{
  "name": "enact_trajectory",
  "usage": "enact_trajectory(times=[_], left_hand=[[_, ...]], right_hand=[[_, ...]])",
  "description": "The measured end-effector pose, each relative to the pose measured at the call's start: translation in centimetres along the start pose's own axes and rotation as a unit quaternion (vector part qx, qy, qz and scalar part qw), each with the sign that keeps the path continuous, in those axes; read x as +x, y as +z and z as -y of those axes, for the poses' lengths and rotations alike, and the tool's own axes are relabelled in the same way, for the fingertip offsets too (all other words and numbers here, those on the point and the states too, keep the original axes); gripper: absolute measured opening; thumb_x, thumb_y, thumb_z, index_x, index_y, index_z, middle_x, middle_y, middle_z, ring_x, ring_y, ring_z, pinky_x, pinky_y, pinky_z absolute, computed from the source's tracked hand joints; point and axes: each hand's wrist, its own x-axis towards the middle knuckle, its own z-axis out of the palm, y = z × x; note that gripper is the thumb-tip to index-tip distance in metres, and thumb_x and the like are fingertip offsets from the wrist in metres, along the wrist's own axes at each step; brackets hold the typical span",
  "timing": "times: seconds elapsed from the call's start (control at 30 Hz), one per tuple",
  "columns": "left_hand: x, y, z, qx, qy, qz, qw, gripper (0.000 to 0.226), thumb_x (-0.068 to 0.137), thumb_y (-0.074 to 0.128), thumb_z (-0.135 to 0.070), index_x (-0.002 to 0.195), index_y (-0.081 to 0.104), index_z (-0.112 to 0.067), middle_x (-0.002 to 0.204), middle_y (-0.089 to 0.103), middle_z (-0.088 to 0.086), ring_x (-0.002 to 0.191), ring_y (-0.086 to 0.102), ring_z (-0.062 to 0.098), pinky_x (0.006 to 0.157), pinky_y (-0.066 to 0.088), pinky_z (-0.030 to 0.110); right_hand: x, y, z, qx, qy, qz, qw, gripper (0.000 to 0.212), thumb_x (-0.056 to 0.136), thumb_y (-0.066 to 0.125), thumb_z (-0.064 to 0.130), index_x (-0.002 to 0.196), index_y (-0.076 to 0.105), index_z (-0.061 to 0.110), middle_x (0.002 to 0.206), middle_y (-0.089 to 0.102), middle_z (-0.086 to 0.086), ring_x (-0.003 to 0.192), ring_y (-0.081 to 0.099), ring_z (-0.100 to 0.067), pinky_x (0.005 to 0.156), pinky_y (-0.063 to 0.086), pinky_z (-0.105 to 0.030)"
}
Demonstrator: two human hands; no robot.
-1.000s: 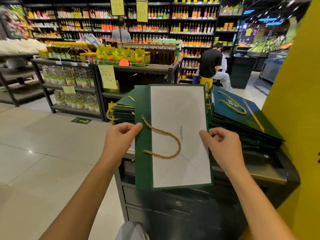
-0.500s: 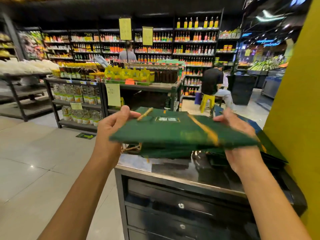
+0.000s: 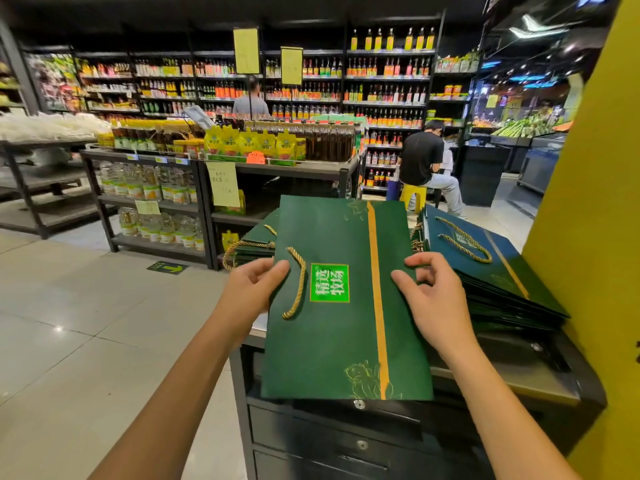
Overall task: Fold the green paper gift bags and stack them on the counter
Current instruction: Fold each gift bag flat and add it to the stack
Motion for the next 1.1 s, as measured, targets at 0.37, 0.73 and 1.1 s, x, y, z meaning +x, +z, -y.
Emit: enact_trajectory(times=[0.37,0.73,1.1], left_hand=[[1.5,0.9,4.6,0.096,0.031,0.024,0.995,0.030,0.102,0.059,-0.028,0.094,0.063,0.001,0.076,0.066,0.010,0.069,0.065,0.016,0.061,0.052,0.031],[1.4,0.7,5.1,0.144,0.087,0.054,0.984,0.033,0.104,0.055,-0.032,0.094,0.061,-0.002,0.080,0.061,0.027,0.069,0.057,0.023,0.059,0.046,0.040],[1.4,0.8,5.5,0.168,0.103,0.039,0.980,0.036,0.106,0.051,-0.025,0.080,0.057,0.000,0.064,0.051,-0.001,0.055,0.045,0.004,0.049,0.035,0.016]], right_hand=[[-1.4,3.3,-0.4,-0.320,-0.147,0.013,0.936,0.026,0.095,0.067,0.035,0.111,0.067,0.016,0.116,0.055,0.000,0.106,0.053,-0.018,0.088,0.048,-0.035],[0.2,11.4,2.0,-0.172,-0.130,0.080,0.973,0.027,0.091,0.070,0.045,0.109,0.070,0.024,0.100,0.060,0.006,0.094,0.060,-0.012,0.088,0.053,-0.041],[-0.2,12.1,0.7,-0.181,-0.191,0.060,0.963,0.009,0.094,0.067,0.023,0.087,0.065,0.017,0.095,0.056,0.007,0.083,0.055,-0.013,0.074,0.051,-0.037]])
